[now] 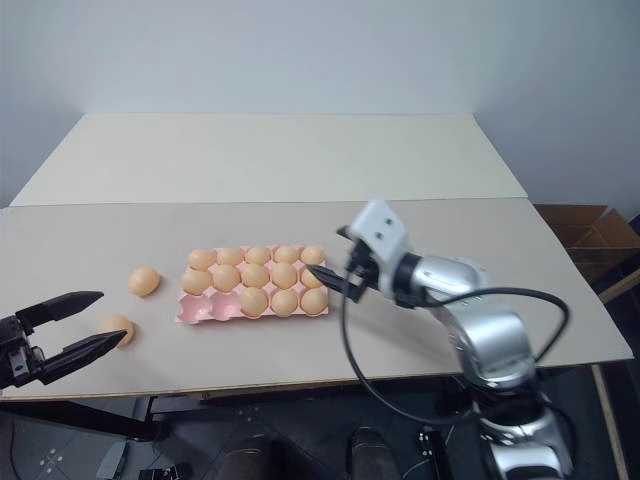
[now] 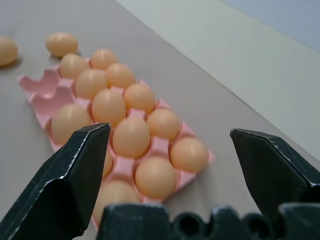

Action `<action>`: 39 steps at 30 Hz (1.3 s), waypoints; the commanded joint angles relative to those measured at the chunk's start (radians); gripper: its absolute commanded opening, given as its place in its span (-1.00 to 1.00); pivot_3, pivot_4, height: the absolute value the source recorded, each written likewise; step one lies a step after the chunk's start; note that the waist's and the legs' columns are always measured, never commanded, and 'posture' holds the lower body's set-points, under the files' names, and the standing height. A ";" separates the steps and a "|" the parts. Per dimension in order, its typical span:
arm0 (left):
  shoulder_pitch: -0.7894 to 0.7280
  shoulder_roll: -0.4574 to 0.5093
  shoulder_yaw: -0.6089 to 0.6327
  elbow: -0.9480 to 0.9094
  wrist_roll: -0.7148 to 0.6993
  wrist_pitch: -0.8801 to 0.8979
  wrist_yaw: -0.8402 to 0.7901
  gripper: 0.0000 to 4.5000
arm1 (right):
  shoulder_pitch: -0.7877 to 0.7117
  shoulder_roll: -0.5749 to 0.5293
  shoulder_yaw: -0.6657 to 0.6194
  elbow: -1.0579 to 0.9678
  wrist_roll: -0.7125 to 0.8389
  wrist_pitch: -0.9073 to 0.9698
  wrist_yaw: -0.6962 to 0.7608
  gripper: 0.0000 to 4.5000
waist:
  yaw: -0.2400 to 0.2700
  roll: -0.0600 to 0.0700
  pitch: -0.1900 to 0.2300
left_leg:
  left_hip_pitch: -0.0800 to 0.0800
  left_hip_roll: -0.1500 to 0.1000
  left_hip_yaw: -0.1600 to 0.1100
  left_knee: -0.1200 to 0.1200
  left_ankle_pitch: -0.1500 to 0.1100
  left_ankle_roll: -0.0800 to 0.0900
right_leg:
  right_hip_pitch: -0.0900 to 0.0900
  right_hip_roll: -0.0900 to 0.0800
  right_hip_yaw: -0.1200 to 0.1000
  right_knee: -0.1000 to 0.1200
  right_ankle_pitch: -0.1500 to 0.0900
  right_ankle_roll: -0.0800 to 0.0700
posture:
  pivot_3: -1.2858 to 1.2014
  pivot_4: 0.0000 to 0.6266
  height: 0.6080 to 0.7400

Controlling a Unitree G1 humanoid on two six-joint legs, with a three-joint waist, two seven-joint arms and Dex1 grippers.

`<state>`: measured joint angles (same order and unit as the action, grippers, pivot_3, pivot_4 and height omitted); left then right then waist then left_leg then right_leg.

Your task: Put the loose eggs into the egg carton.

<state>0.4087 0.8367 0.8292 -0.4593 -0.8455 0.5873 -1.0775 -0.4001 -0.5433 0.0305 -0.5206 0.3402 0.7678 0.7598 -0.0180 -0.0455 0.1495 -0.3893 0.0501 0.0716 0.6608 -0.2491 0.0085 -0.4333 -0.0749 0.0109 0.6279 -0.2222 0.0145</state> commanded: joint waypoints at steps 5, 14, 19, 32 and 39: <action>0.018 -0.004 0.012 -0.031 -0.001 -0.020 -0.013 1.00 | 0.232 -0.143 -0.232 0.048 0.141 -0.226 0.246 1.00 | 0.005 0.000 0.000 | 0.002 0.000 -0.001 0.000 0.000 0.000 | 0.003 0.002 0.000 0.000 -0.001 -0.001 | 0.03 -0.52 1.00; 0.007 -0.010 -0.001 -0.024 0.016 -0.029 0.018 1.00 | 0.246 -0.150 -0.222 0.089 0.156 -0.286 0.242 1.00 | 0.005 0.001 0.001 | 0.008 0.001 0.000 0.000 0.000 0.000 | 0.008 0.001 0.002 0.000 -0.007 0.000 | 0.03 -0.52 1.00; -0.039 -0.054 -0.072 -0.109 0.110 0.125 0.384 1.00 | 0.219 -0.148 -0.200 0.083 0.170 -0.293 0.239 1.00 | 0.008 0.001 0.001 | 0.007 0.000 -0.001 0.000 0.000 0.000 | 0.008 0.000 0.002 -0.001 -0.006 -0.001 | 0.03 -0.52 1.00; -0.405 -0.325 -0.165 -0.121 0.115 0.758 1.095 1.00 | 0.191 -0.159 -0.183 0.082 0.185 -0.296 0.238 1.00 | 0.014 0.000 0.001 | 0.008 -0.002 -0.008 0.000 0.000 0.000 | 0.011 0.001 0.002 -0.001 0.002 0.004 | 0.03 -0.52 1.00; -0.572 -0.385 -0.170 -0.086 0.195 0.948 1.163 0.46 | 0.188 -0.153 -0.197 0.059 0.198 -0.283 0.193 1.00 | 0.009 -0.001 0.000 | 0.008 -0.003 -0.008 0.001 0.001 0.000 | 0.011 0.001 0.002 -0.001 0.003 0.004 | 0.03 -0.52 1.00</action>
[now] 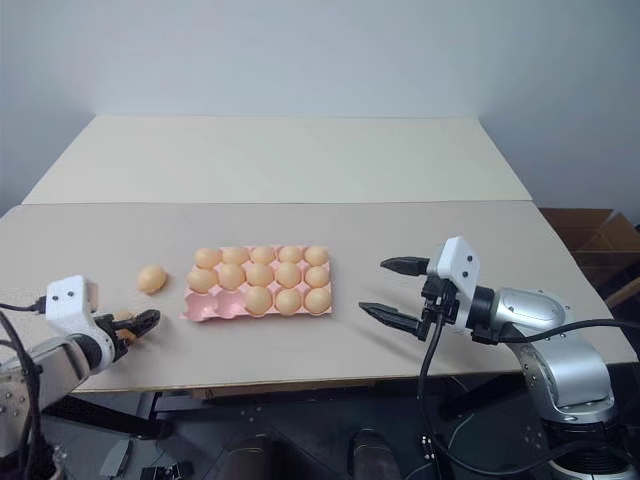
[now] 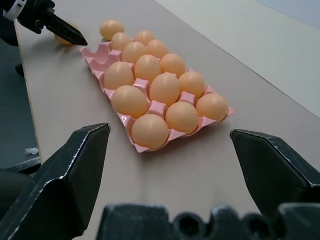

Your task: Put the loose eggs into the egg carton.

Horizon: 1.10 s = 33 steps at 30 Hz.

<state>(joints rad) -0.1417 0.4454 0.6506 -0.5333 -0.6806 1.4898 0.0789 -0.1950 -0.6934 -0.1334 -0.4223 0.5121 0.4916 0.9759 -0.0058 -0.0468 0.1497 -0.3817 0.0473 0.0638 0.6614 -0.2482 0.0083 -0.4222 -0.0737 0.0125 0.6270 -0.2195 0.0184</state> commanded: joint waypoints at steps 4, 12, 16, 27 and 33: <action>-0.036 0.074 -0.027 -0.047 0.054 0.048 -0.040 -0.12 | -0.016 0.002 -0.033 -0.051 0.035 0.000 -0.066 1.00 | -0.007 0.000 0.000 | -0.001 0.000 -0.002 0.000 0.000 0.000 | 0.000 0.000 0.000 -0.001 0.000 0.000 | 0.03 -0.52 1.00; 0.025 0.258 -0.144 -0.170 -0.055 -0.271 -0.449 -0.12 | -0.016 0.015 -0.013 -0.066 0.040 0.001 -0.130 1.00 | -0.003 0.001 0.000 | -0.001 -0.001 -0.001 0.000 0.000 0.000 | -0.001 -0.002 0.000 -0.001 -0.001 -0.002 | 0.03 -0.52 1.00; -0.002 0.288 -0.293 -0.125 -0.047 -0.330 -0.528 -0.12 | -0.004 0.018 -0.007 -0.086 0.034 0.000 -0.153 1.00 | 0.003 0.001 0.000 | -0.002 -0.001 0.001 0.000 0.000 0.000 | -0.001 -0.002 0.000 -0.002 -0.001 -0.002 | 0.03 -0.52 1.00; -0.104 0.318 -0.476 -0.010 -0.003 -0.353 -0.578 0.49 | 0.024 0.011 -0.025 -0.130 0.052 0.024 -0.194 1.00 | 0.004 0.000 0.000 | -0.003 0.000 0.003 0.000 0.000 0.000 | -0.001 -0.001 0.000 -0.002 -0.001 0.000 | 0.03 -0.52 1.00; -0.076 0.380 -0.334 -0.077 -0.050 -0.362 -0.618 0.98 | 0.030 0.009 -0.027 -0.152 0.068 0.038 -0.203 1.00 | 0.004 0.001 0.000 | -0.003 0.000 0.002 0.000 0.000 0.000 | -0.002 -0.001 -0.001 -0.002 -0.001 0.000 | 0.03 -0.52 1.00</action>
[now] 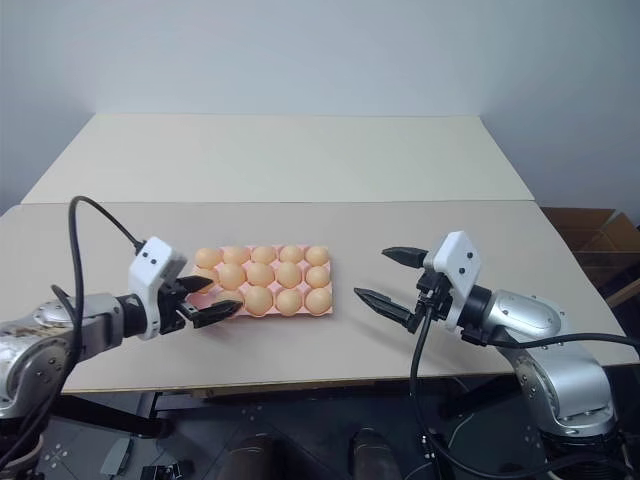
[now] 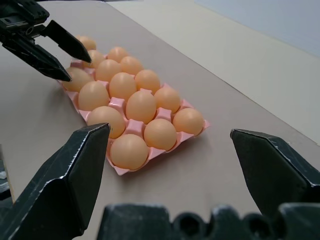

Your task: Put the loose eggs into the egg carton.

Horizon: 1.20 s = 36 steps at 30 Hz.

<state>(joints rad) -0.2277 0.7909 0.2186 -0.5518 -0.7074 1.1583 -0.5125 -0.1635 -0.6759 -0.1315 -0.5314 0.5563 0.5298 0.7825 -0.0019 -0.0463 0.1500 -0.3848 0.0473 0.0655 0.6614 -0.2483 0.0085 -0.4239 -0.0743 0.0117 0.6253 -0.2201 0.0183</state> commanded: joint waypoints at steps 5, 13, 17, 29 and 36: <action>0.202 0.088 0.380 -0.040 -0.011 -0.195 -0.203 0.98 | -0.010 -0.010 -0.025 -0.037 0.033 -0.012 0.004 1.00 | -0.013 0.001 0.000 | 0.001 0.001 -0.001 0.000 0.000 0.000 | -0.001 0.000 0.000 0.000 -0.001 -0.001 | 0.03 -0.52 1.00; 0.514 0.110 0.576 0.115 0.080 -0.485 -0.494 0.98 | -0.039 -0.051 -0.024 0.041 0.038 -0.062 0.133 1.00 | 0.004 0.002 0.001 | 0.001 0.001 0.003 0.000 0.000 0.000 | 0.000 -0.001 -0.001 0.000 -0.005 -0.007 | 0.03 -0.52 1.00; 0.576 0.018 0.630 0.173 0.066 -0.620 -0.557 0.98 | -0.038 -0.074 -0.030 0.070 0.047 -0.075 0.193 1.00 | 0.009 0.002 0.001 | 0.001 0.002 0.004 0.000 0.000 0.000 | -0.001 -0.002 0.000 -0.001 -0.005 -0.007 | 0.03 -0.52 1.00; 0.623 -0.050 0.608 0.135 0.044 -0.661 -0.488 0.98 | -0.055 -0.100 -0.048 0.118 0.042 -0.086 0.249 1.00 | 0.011 0.002 0.001 | 0.001 0.002 0.004 0.000 -0.001 0.001 | 0.000 -0.002 -0.001 -0.001 -0.006 -0.006 | 0.03 -0.52 1.00; 0.343 -0.028 0.396 0.192 0.123 -0.492 -0.162 0.98 | -0.082 -0.084 -0.027 0.117 0.033 -0.093 0.235 1.00 | 0.015 0.002 0.001 | 0.002 0.002 0.003 0.000 -0.001 0.001 | 0.001 -0.001 -0.001 0.001 -0.002 -0.001 | 0.03 -0.52 1.00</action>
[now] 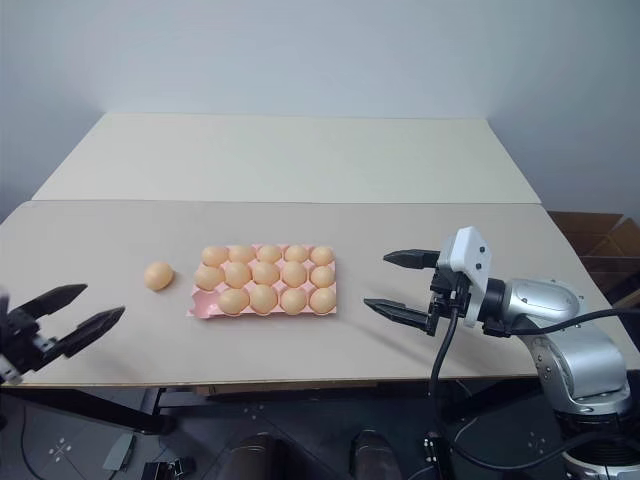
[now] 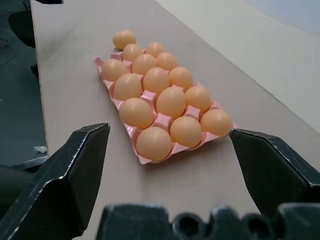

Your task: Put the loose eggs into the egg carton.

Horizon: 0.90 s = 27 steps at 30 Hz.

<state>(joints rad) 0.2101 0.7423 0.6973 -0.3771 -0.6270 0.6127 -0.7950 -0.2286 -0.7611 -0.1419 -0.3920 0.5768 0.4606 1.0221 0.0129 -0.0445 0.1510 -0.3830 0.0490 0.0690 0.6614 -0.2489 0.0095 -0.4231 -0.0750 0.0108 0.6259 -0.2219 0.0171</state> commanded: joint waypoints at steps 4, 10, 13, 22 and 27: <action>-0.279 0.021 -0.241 0.155 0.134 0.086 0.210 0.98 | -0.021 0.007 -0.010 -0.035 0.014 -0.023 -0.015 1.00 | -0.004 0.000 0.000 | -0.001 0.000 0.000 0.000 0.000 0.000 | 0.000 0.001 0.000 -0.001 0.002 0.001 | 0.03 -0.52 1.00; -0.479 0.040 -0.406 0.402 0.245 0.109 0.242 0.98 | -0.008 0.008 -0.015 -0.063 0.017 -0.018 -0.033 1.00 | -0.013 0.000 0.000 | -0.002 0.000 0.000 0.000 0.000 0.000 | -0.001 0.001 0.000 -0.001 0.002 0.001 | 0.03 -0.52 1.00; -0.520 0.048 -0.459 0.469 0.281 0.115 0.229 0.98 | -0.001 0.010 -0.019 -0.076 0.018 -0.016 -0.048 1.00 | -0.017 0.000 0.000 | -0.002 0.000 0.000 0.000 0.000 0.000 | -0.001 0.001 0.000 -0.001 0.002 0.001 | 0.03 -0.52 1.00; -0.557 0.051 -0.482 0.479 0.293 0.090 0.181 -0.18 | 0.014 0.014 -0.039 -0.103 0.034 0.000 -0.107 1.00 | -0.014 -0.001 0.000 | -0.002 0.000 0.000 0.000 0.000 0.000 | -0.001 0.000 0.000 -0.001 0.002 0.001 | 0.03 -0.52 1.00; -0.500 0.111 -0.425 0.296 0.240 0.067 0.096 -0.23 | 0.033 0.012 -0.037 -0.120 0.044 -0.003 -0.124 1.00 | -0.014 -0.001 0.000 | -0.003 0.000 0.000 0.000 0.000 0.000 | -0.002 0.000 0.000 -0.001 0.002 0.001 | 0.03 -0.52 1.00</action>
<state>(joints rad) -0.2911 0.8241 0.2234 0.0137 -0.3556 0.6988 -0.6620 -0.1962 -0.7479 -0.1437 -0.4749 0.6030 0.4606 0.9052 -0.0014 -0.0451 0.1510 -0.3861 0.0490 0.0687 0.6613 -0.2492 0.0097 -0.4248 -0.0753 0.0104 0.6252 -0.2201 0.0184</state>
